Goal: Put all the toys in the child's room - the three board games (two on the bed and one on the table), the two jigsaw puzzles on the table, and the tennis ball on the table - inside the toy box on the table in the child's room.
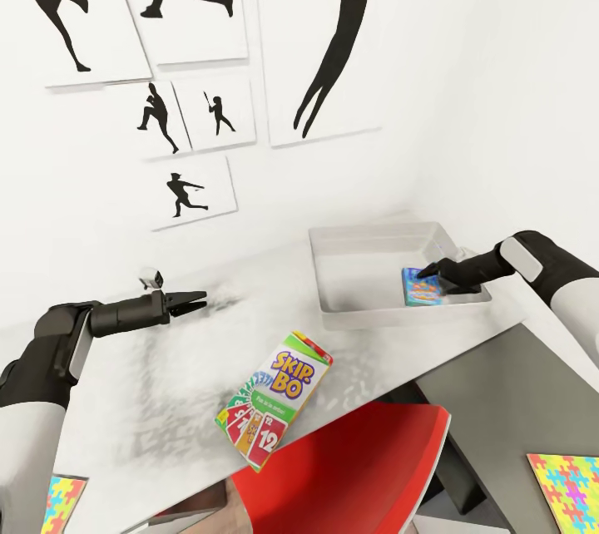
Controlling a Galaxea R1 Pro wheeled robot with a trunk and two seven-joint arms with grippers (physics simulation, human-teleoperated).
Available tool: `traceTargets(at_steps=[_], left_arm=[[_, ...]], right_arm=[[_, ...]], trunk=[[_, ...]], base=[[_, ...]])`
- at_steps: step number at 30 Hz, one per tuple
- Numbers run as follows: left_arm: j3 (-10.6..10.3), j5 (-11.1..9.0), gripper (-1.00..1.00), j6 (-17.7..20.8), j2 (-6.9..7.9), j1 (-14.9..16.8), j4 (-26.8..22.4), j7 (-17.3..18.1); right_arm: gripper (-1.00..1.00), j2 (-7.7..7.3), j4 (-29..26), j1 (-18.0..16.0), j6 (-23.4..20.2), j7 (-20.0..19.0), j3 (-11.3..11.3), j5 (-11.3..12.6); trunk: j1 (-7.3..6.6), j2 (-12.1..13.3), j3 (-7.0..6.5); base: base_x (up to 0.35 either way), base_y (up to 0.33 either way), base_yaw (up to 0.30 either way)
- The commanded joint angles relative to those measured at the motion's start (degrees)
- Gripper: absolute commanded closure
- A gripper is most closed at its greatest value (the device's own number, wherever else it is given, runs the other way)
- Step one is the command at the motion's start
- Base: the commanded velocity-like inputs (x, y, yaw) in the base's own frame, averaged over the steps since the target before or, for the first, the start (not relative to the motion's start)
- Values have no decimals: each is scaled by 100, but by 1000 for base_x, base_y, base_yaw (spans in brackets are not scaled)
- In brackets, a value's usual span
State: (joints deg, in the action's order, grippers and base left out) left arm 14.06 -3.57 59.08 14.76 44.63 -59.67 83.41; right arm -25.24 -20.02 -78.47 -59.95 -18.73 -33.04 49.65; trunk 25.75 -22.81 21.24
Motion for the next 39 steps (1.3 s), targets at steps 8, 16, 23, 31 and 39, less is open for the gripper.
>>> traceTargets(at_steps=[8, 16, 23, 31, 39], left_arm=[[0, -3, -100, 60, 20, 6, -1, 18], [0, -3, -100, 60, 35, 8, -1, 18], [0, -3, -100, 60, 36, 6, -2, 18], [33, -11, -100, 48, 104, 5, -1, 47], [53, -56, -100, 0, 347, -28, 5, 87]], right_arm=[[-100, -28, -419, -62, -5, -119, 435, -5], [-100, -33, -768, -19, -5, -124, 1174, 15], [-100, -90, -958, 60, -5, -208, 1365, 61], [-100, -440, -1660, 742, -5, -1626, 1496, 204], [-100, -732, -3045, 2455, -5, -2842, 2598, 222]], trunk=[[3, -11, 10], [3, -11, 10], [3, -11, -15], [3, -11, -68], [3, -11, -124]], base=[[0, 0, 0], [0, 0, 0], [0, 0, -94], [0, 0, -178], [0, 0, -190]])
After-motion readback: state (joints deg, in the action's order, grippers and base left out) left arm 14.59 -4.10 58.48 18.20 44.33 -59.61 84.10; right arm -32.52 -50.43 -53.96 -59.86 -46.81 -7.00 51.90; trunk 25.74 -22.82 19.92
